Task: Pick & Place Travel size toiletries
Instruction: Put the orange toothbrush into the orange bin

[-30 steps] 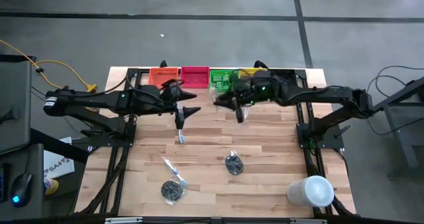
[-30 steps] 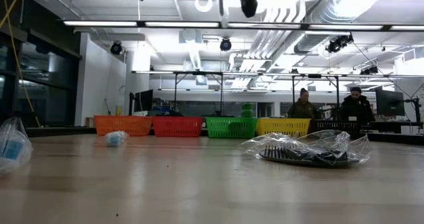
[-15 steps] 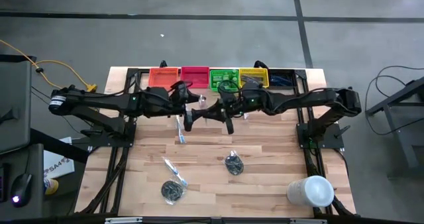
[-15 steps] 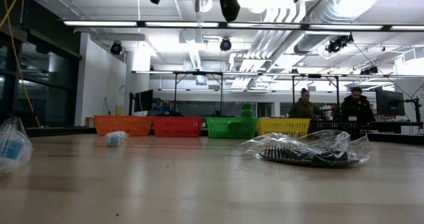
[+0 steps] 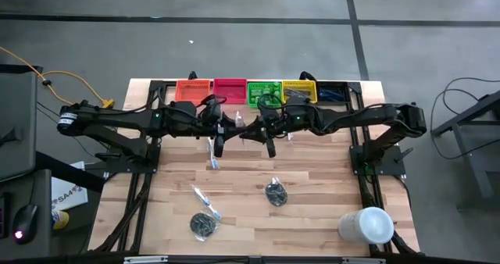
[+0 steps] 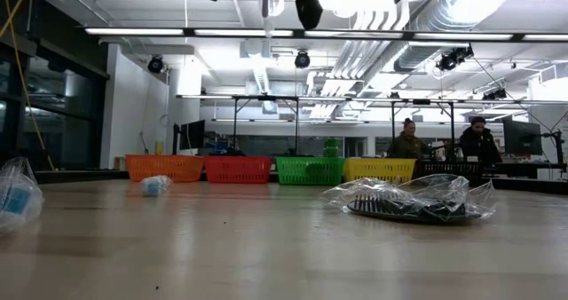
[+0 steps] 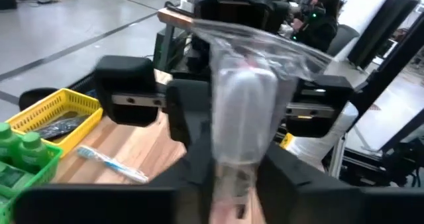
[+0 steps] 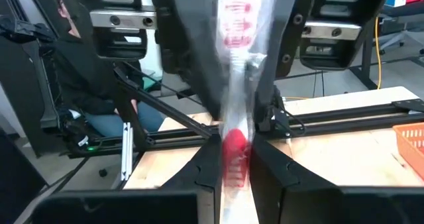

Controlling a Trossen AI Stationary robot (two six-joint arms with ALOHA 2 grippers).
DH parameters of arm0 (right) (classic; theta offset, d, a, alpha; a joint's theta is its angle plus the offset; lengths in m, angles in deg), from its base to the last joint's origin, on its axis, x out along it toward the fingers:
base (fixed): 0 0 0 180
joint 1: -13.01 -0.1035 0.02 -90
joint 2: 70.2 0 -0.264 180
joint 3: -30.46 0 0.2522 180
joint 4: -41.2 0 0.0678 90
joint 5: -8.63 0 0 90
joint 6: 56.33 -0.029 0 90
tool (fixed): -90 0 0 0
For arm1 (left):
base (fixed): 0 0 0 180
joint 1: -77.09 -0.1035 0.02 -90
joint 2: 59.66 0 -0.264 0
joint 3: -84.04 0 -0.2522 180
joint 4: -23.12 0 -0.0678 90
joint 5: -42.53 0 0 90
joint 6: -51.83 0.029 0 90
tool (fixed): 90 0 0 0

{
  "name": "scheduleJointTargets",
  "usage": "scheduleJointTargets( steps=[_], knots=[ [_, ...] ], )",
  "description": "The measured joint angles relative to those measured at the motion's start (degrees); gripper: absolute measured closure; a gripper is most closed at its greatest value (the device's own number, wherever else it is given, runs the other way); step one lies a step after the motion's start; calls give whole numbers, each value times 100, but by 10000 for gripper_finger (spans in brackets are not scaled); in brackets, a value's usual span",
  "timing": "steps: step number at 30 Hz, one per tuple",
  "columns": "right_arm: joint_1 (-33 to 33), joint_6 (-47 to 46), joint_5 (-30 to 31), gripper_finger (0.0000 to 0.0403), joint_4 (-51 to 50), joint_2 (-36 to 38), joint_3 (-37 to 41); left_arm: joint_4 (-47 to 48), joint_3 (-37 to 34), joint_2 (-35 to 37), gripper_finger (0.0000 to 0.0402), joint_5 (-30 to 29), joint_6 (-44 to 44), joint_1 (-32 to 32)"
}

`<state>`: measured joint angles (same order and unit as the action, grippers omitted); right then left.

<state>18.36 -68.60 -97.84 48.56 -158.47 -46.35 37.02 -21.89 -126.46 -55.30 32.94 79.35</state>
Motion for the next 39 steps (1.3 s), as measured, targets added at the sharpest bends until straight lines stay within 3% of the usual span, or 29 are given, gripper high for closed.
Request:
scheduleJointTargets(
  steps=[3,9,11,18,24,29,37,39],
  knots=[
    [-2,-3,-10,361,-74,9,0,5,0,0,378,-5,50,0],
    [-17,2,108,355,-98,9,-2,13,0,0,370,-18,63,-2],
    [-18,-38,129,321,-113,9,-2,29,0,0,378,-15,63,-2],
    [85,-704,129,143,-323,199,0,211,0,0,381,-223,203,0],
    [368,-699,462,49,-1198,841,0,1011,2,225,384,-1234,356,-89],
    [569,-444,1188,31,-1980,1563,0,1764,2,486,381,-1866,405,-605],
    [595,352,3199,45,-2509,2471,-2,2671,4,433,379,-1802,1118,-1860],
    [595,354,3459,47,-2598,2649,-2,3015,1,364,379,-1796,1162,-2258]
  ],
)
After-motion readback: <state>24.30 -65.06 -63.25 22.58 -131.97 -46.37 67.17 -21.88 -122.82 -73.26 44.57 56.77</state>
